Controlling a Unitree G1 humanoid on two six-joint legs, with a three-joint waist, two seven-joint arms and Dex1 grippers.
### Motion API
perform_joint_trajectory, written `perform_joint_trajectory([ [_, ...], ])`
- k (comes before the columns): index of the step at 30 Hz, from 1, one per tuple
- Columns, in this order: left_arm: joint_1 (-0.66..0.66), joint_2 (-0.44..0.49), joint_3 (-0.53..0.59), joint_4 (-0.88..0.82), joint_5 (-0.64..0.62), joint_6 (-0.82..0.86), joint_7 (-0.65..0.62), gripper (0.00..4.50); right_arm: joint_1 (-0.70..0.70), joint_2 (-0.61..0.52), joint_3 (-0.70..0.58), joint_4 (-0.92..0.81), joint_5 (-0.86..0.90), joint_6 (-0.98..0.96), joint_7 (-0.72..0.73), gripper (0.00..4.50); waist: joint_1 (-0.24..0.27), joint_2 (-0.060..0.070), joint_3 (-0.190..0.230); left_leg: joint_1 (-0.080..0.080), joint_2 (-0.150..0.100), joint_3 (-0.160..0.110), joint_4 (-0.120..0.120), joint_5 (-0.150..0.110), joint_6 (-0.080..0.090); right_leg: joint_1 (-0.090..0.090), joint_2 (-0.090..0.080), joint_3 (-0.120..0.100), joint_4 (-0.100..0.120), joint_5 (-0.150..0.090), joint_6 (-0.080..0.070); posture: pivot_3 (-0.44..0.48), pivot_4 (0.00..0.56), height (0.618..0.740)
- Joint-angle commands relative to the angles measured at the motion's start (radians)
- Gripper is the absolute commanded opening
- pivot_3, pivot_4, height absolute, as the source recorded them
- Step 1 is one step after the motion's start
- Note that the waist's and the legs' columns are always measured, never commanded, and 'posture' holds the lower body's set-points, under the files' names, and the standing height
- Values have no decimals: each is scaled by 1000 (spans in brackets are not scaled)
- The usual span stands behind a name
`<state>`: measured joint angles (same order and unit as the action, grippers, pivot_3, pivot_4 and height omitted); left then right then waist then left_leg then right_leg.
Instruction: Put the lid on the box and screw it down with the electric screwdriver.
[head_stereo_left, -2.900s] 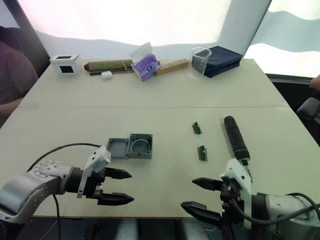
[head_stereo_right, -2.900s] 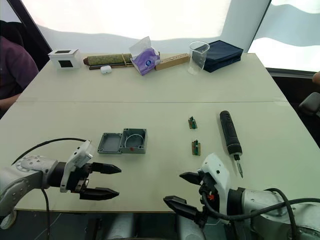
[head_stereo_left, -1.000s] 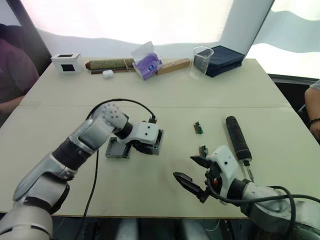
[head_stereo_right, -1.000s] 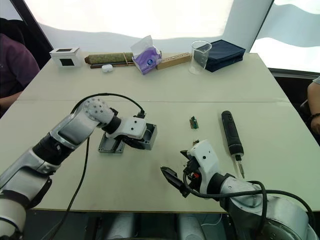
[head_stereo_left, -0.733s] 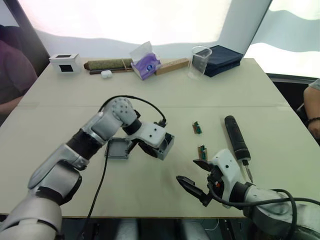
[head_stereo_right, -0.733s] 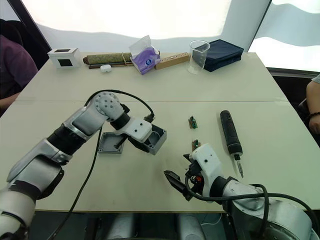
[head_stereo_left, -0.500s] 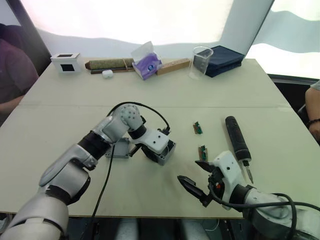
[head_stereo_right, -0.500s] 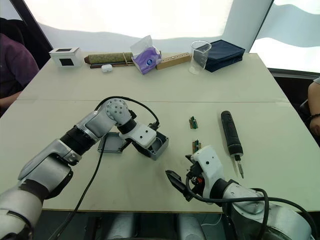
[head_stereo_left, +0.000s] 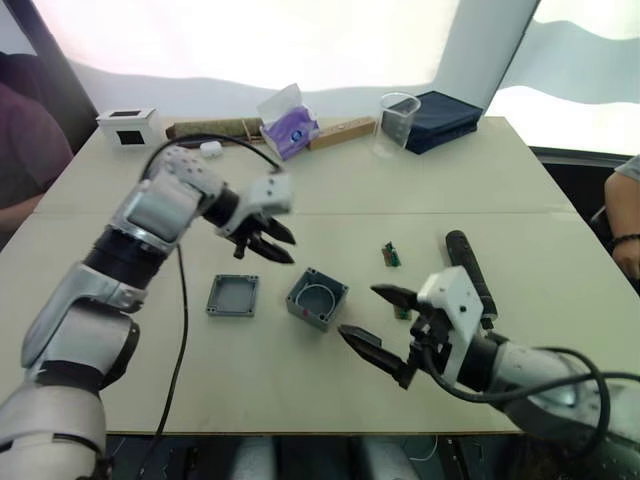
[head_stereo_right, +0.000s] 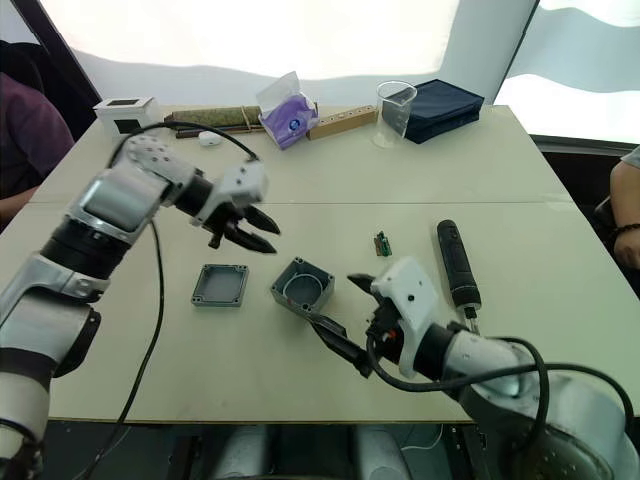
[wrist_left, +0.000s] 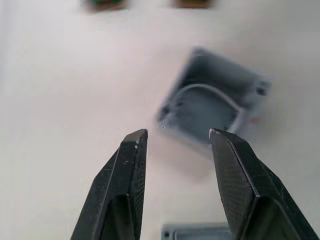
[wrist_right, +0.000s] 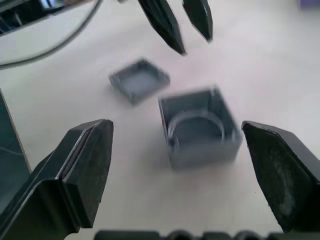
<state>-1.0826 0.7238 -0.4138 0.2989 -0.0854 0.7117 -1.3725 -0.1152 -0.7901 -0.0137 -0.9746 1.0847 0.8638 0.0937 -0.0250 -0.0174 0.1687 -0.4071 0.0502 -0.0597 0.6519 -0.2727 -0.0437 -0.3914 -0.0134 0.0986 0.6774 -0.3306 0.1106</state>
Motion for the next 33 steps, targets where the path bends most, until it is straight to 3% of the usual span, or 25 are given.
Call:
perform_joint_trajectory([
  [1, 48, 49, 80, -76, 18, 313, 145, 1981, -69, -9, 52, 13, -8, 34, 24, 4500, 0, 0, 0, 0, 0, 0, -1, 0, 0, 0, 0, 0, 1, -1, -1, 0, 150, 737],
  [6, 153, 126, 72, -165, 21, 562, 258, 1981, -142, -3, 195, 67, -166, 59, 69, 4500, 6, 0, 0, -1, 0, -2, 0, 0, -1, -4, 0, -1, 6, -3, -3, 0, 150, 737],
  [9, 117, 75, 102, -89, -12, 805, 343, 1981, -134, 25, 238, 93, -233, 41, 89, 4500, 13, 0, 0, -1, 0, -3, 0, 1, -2, -4, 0, -1, 7, -3, -3, 0, 150, 737],
  [11, 107, 43, 129, -66, -34, 879, 386, 1981, -118, 45, 248, 98, -265, 38, 90, 4500, 14, 0, 0, -1, 0, -3, 0, 1, -2, -3, 0, -2, 7, -3, -3, 0, 150, 737],
  [25, 237, 81, 91, -169, -204, 903, 599, 1981, -56, 150, 227, 75, -346, 61, 79, 4500, 5, 1, 0, -1, 0, -3, -2, 4, -7, -4, 0, -2, 9, -3, -4, 0, 150, 737],
  [30, 306, 41, 140, -166, -260, 903, 701, 1981, -59, 177, 222, 73, -362, 76, 70, 4500, 4, 7, -4, 1, 0, -3, -3, 4, -7, -3, 0, -2, 9, -3, -4, 0, 150, 737],
  [33, 336, 5, 167, -168, -287, 903, 762, 1315, -63, 183, 211, 68, -363, 90, 72, 4500, 5, 12, -8, 3, 0, -3, -3, 4, -7, -1, 0, -1, 9, -3, -4, 0, 150, 737],
])
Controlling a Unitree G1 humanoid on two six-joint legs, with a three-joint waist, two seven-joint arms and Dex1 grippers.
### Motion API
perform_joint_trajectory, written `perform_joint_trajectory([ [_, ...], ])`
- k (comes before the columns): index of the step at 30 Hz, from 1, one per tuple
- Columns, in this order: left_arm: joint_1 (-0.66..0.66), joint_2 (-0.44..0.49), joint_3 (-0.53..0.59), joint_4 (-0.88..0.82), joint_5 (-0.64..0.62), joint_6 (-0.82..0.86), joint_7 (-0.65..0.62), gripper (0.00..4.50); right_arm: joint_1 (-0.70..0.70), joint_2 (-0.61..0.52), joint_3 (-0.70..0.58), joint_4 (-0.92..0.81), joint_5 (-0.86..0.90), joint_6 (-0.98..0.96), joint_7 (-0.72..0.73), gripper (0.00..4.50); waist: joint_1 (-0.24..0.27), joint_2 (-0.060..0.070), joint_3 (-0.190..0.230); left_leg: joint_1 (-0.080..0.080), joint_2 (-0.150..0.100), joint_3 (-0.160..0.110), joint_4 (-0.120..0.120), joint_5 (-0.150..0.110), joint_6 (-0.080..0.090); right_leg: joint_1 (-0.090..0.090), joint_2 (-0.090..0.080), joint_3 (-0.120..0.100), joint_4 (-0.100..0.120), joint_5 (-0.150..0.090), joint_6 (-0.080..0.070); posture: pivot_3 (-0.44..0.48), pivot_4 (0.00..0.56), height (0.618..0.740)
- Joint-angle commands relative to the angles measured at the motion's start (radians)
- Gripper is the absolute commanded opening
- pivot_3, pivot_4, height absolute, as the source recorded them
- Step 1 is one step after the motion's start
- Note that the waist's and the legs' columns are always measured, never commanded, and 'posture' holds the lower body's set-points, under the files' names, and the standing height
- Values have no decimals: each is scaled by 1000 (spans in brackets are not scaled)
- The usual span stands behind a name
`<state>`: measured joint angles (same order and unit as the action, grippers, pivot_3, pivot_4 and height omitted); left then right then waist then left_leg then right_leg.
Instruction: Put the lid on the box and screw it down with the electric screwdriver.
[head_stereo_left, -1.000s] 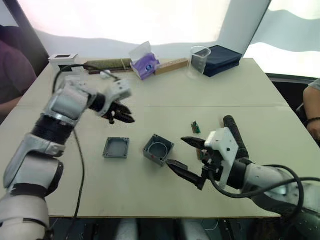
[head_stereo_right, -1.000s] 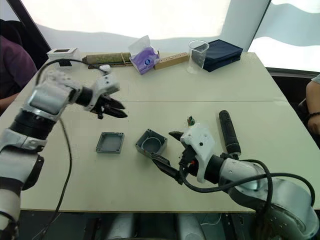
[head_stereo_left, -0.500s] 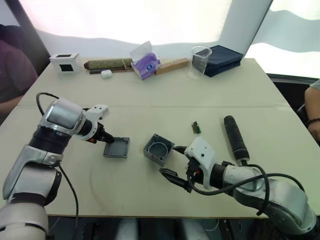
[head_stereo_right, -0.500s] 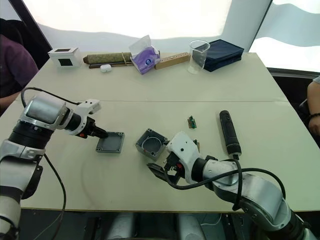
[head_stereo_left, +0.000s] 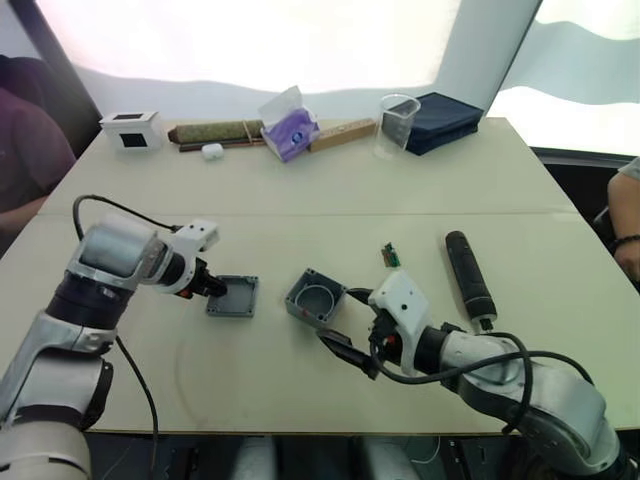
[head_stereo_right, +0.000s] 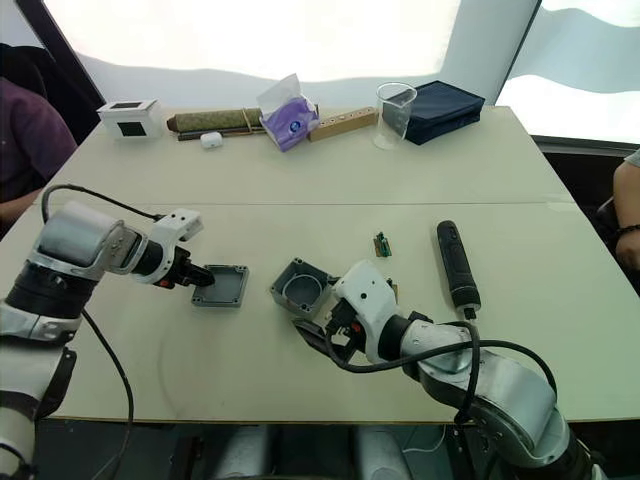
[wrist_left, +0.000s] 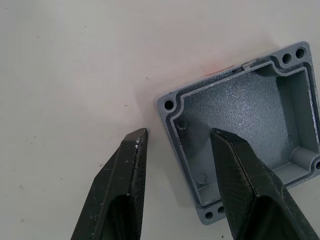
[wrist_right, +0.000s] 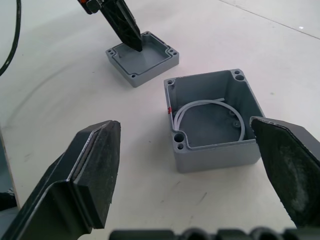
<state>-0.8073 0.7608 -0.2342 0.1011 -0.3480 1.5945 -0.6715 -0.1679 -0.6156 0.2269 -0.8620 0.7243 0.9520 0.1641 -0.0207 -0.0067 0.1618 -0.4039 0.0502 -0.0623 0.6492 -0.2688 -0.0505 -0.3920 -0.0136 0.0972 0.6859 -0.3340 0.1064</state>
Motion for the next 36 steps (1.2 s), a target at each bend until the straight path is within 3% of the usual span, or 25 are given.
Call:
perform_joint_trajectory([
  [1, 68, -48, 1, 34, -30, 20, 82, 896, -11, 8, -36, -46, -1, 6, 4, 4500, 1, 4, -2, 1, 0, 0, 0, 0, 0, 1, 0, 0, 0, 0, 0, 0, 150, 737],
  [3, 75, -70, 21, 46, -38, 20, 120, 78, -12, 5, -46, -49, 0, 14, 8, 4500, 5, 7, -5, 4, 0, 1, 0, 0, 0, 5, 0, 0, -1, 0, 0, 0, 150, 737],
  [8, 103, -104, 55, 53, -60, 20, 188, 28, -8, -15, -101, -69, 28, 48, 22, 4500, 7, 12, -8, 17, -2, 0, -2, -1, 1, 19, -1, 1, -4, -3, 1, 0, 150, 737],
  [13, 97, -119, 92, 43, -71, 20, 214, 28, 11, -33, -176, -91, 88, 82, 43, 4500, 7, 17, -12, 18, -2, 0, -3, -1, 1, 20, -1, 1, -4, -3, 1, 0, 150, 737],
  [17, 17, -127, 161, 89, -65, -154, 150, 28, -11, -3, -319, -68, 246, 78, 30, 4500, 11, 15, -11, 18, -2, 0, -3, -1, 1, 20, -1, 1, -4, -3, 1, 0, 150, 737],
  [21, -43, -175, 230, 150, -32, -651, 56, 28, -192, 39, -389, 85, 358, 76, -32, 4500, 8, 3, -3, 12, -2, -2, -3, 1, -3, 16, 0, 0, -4, -2, 0, 0, 150, 737],
  [23, -55, -218, 260, 166, -36, -764, 50, 28, -261, 45, -369, 148, 329, 83, -46, 4500, 8, -2, 0, 11, -2, -2, -3, 2, -4, 14, -1, 0, -4, -2, 0, 0, 150, 737],
  [29, -128, -425, 339, 209, -80, -976, 83, 28, -477, 166, -383, 443, 342, 99, -118, 4500, 6, -3, 0, -6, -2, 0, -3, 5, -9, -4, -2, 1, -2, -2, 1, 0, 150, 737],
  [36, -123, -534, 320, 161, -97, -1024, 76, 28, -556, 204, -464, 574, 388, 128, -185, 4500, 2, -3, 0, -7, -2, 0, -3, 3, -5, -5, -2, 1, -2, -2, 1, 0, 150, 737],
])
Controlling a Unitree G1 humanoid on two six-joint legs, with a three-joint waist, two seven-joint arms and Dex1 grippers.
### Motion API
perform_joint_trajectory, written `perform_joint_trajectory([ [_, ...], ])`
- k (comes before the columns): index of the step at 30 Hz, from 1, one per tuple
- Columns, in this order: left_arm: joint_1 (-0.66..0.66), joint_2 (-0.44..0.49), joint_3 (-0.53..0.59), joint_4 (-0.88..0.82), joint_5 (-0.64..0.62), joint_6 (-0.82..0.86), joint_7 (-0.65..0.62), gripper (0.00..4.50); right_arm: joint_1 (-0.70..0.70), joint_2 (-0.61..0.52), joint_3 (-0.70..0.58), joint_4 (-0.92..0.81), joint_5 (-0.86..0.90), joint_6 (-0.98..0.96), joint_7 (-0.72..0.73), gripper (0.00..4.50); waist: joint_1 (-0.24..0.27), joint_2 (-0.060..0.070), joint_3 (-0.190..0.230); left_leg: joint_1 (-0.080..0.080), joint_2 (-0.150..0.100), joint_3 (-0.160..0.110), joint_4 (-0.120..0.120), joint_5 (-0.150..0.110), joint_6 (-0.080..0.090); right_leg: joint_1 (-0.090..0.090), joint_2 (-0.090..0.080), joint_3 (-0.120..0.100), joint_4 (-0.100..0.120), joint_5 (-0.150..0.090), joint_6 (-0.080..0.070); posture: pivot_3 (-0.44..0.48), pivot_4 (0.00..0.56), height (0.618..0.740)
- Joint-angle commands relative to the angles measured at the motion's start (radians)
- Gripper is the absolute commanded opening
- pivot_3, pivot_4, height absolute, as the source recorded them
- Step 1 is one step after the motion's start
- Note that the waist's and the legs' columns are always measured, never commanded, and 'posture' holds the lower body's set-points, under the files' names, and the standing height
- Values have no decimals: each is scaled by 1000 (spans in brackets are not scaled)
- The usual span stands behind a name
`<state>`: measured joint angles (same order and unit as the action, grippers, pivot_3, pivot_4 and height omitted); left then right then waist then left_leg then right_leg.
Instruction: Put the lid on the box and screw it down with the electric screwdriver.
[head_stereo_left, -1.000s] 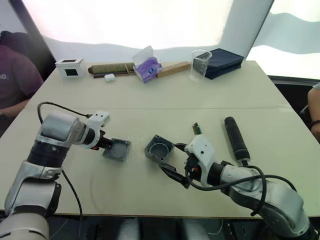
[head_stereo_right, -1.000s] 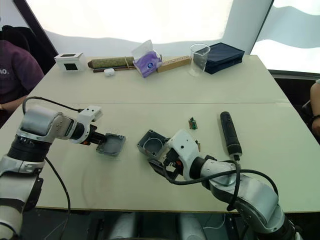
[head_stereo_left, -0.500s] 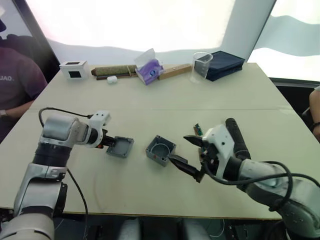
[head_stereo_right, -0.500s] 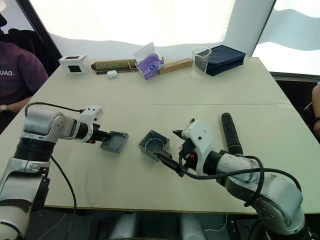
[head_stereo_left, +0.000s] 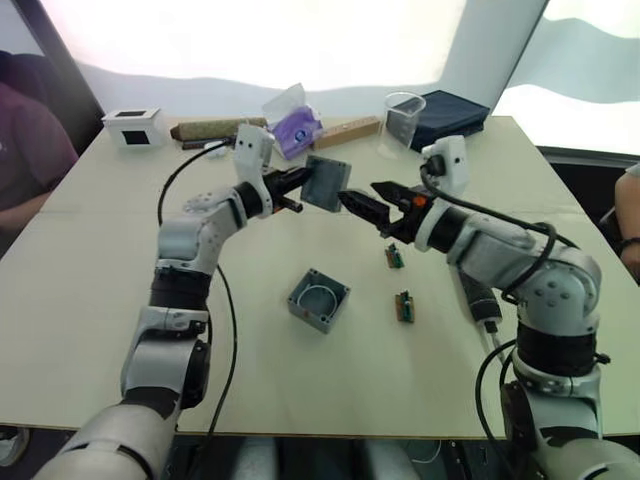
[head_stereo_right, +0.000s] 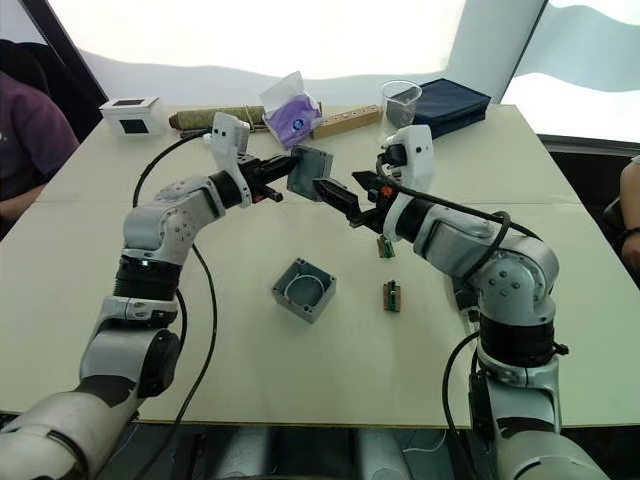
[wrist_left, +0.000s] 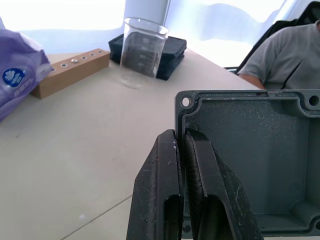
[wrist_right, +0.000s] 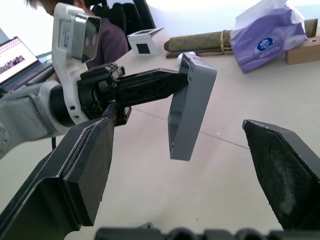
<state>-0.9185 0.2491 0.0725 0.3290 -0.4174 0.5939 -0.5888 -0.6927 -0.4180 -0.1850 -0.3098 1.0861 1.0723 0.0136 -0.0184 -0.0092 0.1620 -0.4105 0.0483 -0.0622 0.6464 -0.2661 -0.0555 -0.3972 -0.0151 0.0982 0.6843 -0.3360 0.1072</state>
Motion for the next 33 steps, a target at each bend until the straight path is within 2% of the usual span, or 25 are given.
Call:
perform_joint_trajectory([
  [1, -9, -28, 11, -70, -27, -22, -4, 28, -27, 1, -54, 22, 21, 10, -36, 4500, 0, 0, 0, 0, 0, 0, 0, 0, 0, 0, 0, 0, 0, 0, 0, 0, 150, 737],
  [18, 6, -52, 2, -126, -36, 22, -12, 28, 20, 35, -65, 1, 48, 54, -108, 4500, -2, 0, 0, 0, 0, 0, 0, 0, 0, 0, 0, 0, 0, 0, 0, 0, 150, 737],
  [20, 9, -53, 0, -129, -34, 24, -15, 0, 22, 40, -66, 2, 46, 54, -111, 3975, -2, 0, 0, 0, 0, 0, 0, 0, 0, 0, 0, 0, 0, 0, 0, 0, 150, 737],
  [21, 10, -53, -2, -130, -34, 24, -17, 0, 22, 42, -66, 3, 45, 53, -112, 3884, -2, 0, 0, 0, 0, 0, 0, 0, 0, 0, 0, 0, 0, 0, 0, 0, 150, 737],
  [25, 13, -54, -6, -137, -34, 28, -21, 0, 24, 48, -61, 5, 36, 48, -115, 2519, -2, 0, 0, 0, 0, 0, 0, 0, 0, 0, 0, 0, 0, 0, 0, 0, 150, 737],
  [30, 14, -50, -7, -144, -37, 34, -28, 0, 29, 54, -50, 6, 33, 44, -119, 491, -2, 0, 0, 0, 0, 0, 0, 0, 0, 0, 0, 0, 0, 0, 0, 0, 150, 737],
  [31, 16, -49, -10, -149, -38, 36, -29, 0, 30, 56, -48, 6, 31, 43, -121, 291, -1, 0, 0, 0, 0, 0, 0, 0, 0, 0, 0, 0, 0, 0, 0, 0, 150, 737],
  [33, 17, -48, -12, -156, -40, 41, -34, 0, 31, 59, -45, 8, 28, 43, -123, 293, -2, 0, 0, 0, 0, 0, 0, 0, 0, 0, 0, 0, 0, 0, 0, 0, 150, 737],
])
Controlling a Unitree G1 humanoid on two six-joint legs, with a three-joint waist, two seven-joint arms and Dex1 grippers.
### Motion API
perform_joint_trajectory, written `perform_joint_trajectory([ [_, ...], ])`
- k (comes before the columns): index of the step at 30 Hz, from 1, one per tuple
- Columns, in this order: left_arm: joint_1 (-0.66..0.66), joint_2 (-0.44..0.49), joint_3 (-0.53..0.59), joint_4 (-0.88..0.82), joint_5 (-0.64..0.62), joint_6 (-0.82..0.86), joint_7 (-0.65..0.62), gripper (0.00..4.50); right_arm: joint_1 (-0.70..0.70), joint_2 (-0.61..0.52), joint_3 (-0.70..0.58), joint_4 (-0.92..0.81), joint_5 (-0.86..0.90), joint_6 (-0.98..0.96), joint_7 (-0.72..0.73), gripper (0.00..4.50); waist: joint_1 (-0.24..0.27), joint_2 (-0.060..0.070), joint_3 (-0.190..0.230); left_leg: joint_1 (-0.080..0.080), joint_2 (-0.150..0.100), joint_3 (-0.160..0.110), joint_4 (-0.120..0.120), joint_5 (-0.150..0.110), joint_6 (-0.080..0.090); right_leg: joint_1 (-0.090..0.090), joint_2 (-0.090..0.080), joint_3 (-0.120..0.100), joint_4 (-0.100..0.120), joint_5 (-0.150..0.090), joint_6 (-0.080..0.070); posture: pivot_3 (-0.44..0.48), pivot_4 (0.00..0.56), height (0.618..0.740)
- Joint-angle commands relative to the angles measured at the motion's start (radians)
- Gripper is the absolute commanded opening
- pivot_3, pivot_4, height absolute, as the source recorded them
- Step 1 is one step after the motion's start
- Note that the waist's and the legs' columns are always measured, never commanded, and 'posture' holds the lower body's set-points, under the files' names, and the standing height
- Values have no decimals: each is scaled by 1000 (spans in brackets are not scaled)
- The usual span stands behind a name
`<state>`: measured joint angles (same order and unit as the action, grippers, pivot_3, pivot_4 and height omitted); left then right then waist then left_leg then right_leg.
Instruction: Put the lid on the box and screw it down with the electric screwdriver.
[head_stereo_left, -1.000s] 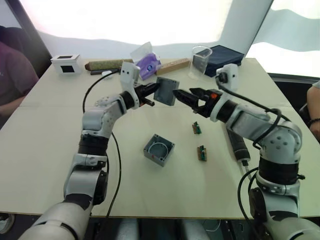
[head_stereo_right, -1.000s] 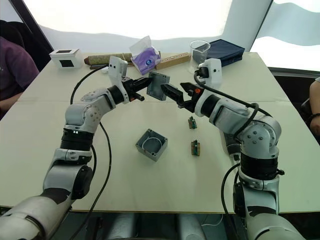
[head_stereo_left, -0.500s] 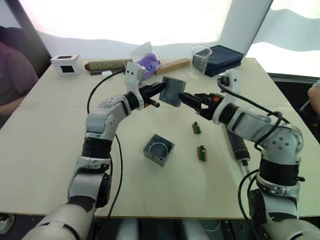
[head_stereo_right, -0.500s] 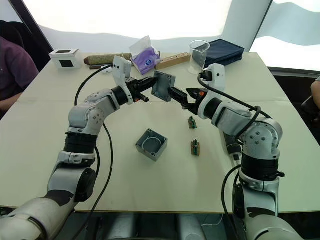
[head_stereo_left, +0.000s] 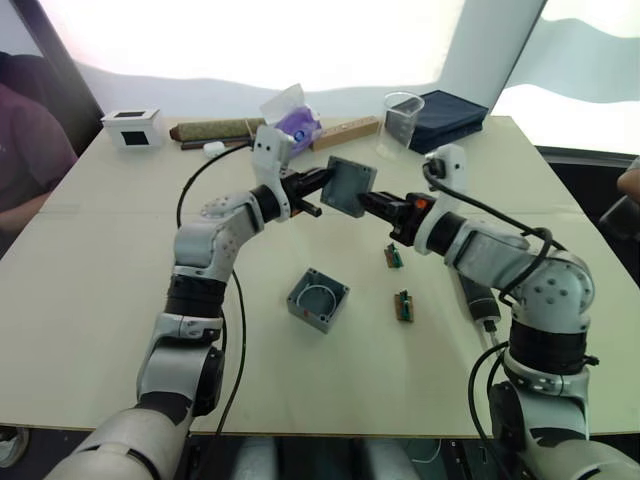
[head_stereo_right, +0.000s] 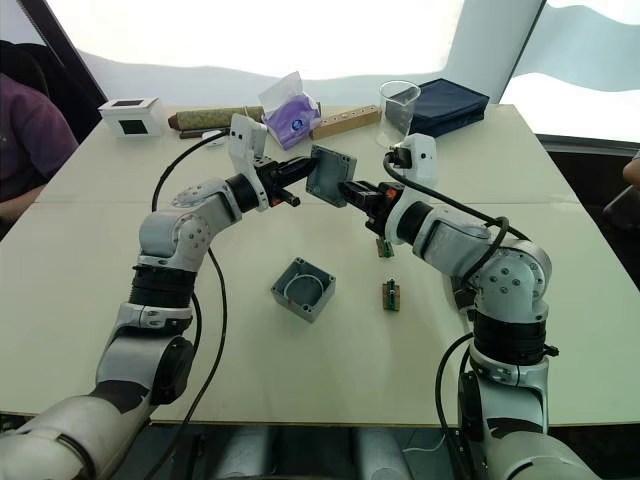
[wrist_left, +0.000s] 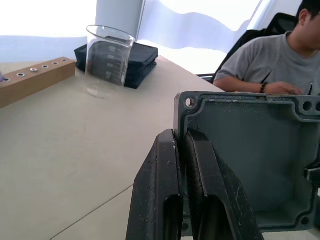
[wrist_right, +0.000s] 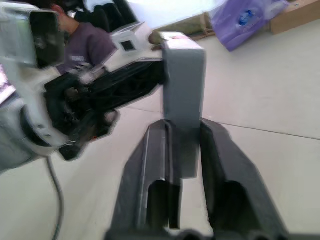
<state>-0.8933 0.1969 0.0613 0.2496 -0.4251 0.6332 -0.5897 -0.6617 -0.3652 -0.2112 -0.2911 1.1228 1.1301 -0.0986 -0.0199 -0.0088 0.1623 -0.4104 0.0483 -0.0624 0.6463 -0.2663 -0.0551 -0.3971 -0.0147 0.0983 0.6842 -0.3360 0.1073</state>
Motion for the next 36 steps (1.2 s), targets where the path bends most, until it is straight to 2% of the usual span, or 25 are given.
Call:
perform_joint_trajectory([
  [1, -7, 6, -3, -83, -36, 6, -37, 0, 1, 8, -18, -10, -10, -15, -11, 293, 0, 0, 0, 0, 0, 0, 0, 0, 0, 0, 0, 0, 0, 0, 0, 0, 150, 737],
  [6, 2, 30, -14, -103, -56, 46, -79, 0, 10, 11, -8, -6, -20, -27, 7, 293, -1, 0, 0, 0, 0, 0, 0, 0, 0, 0, 0, 0, 0, 0, 0, 0, 150, 737],
  [8, 0, 48, -24, -105, -56, 56, -106, 667, 12, 8, -2, -9, -34, -35, 19, 293, -1, 0, 0, 0, 0, 0, 0, 0, 0, 0, 0, 0, 0, 0, 0, 0, 150, 737],
  [9, -3, 53, -24, -106, -57, 60, -116, 851, 13, 6, 2, -11, -41, -38, 26, 293, -1, 0, 0, 0, 0, 0, 0, 0, 0, 0, 0, 0, 0, 0, 0, 0, 150, 737],
  [13, -15, 68, 5, -118, -91, 93, -134, 2377, 14, 0, 18, -23, -72, -52, 56, 293, 1, 0, 0, 0, 0, 0, 0, 0, 0, 0, 0, 0, 0, 0, 0, 0, 150, 737],
  [15, -28, 123, 38, -127, -133, 161, -164, 3150, 14, -19, 42, -44, -108, -64, 81, 293, -3, 0, 0, 0, 0, 0, 0, 0, 0, 0, 0, 0, 0, 0, 0, 0, 150, 737],
  [18, -53, 235, 84, -100, -199, 275, -231, 3150, 33, -90, 103, -109, -218, -128, 156, 293, -18, 2, 2, 0, 0, 0, -1, 0, 0, -1, 1, 0, 0, 0, 0, 0, 150, 737],
  [21, -79, 309, 117, -42, -236, 333, -265, 3150, 115, -255, 249, -190, -469, -306, 277, 293, -25, 4, 3, 0, 0, -1, -2, 0, 0, -1, 1, 0, 0, 0, 0, 0, 150, 737],
  [23, -90, 325, 138, -11, -247, 347, -263, 2652, 191, -366, 359, -214, -674, -503, 364, 293, -22, 4, 4, 0, 0, -1, -2, 0, 0, -1, 1, 0, -2, 0, 0, 0, 150, 737],
  [25, -84, 329, 140, -6, -254, 354, -270, 2147, 249, -416, 414, -211, -820, -675, 404, 293, -22, 3, 4, 0, 0, -1, -2, 0, 0, 0, 1, 0, -3, 0, 1, 0, 150, 737],
  [27, -73, 327, 128, -11, -249, 350, -278, 1185, 285, -449, 457, -189, -959, -828, 430, 293, -24, 2, 5, 0, 0, -1, -1, 0, 0, 0, 1, 0, -3, 0, 1, 0, 150, 737],
  [30, -42, 313, 102, -25, -243, 348, -286, 71, 318, -539, 585, -137, -1317, -1175, 429, 293, -25, 2, 6, 0, 0, 0, 0, 0, -1, 0, 1, 0, -2, 0, 1, 0, 150, 737],
  [33, -17, 314, 65, -41, -233, 344, -315, 71, 308, -539, 603, -76, -1504, -1401, 355, 293, -27, 2, 7, 1, 0, 0, -1, 3, -5, 0, 1, 0, -2, 0, 1, 0, 150, 737],
  [36, 28, 343, -37, -81, -188, 311, -383, 71, 291, -530, 624, -6, -1670, -1594, 297, 293, -25, 1, 7, 1, 0, 0, -1, 4, -7, 0, 1, 1, -1, 0, 0, 0, 150, 737],
])
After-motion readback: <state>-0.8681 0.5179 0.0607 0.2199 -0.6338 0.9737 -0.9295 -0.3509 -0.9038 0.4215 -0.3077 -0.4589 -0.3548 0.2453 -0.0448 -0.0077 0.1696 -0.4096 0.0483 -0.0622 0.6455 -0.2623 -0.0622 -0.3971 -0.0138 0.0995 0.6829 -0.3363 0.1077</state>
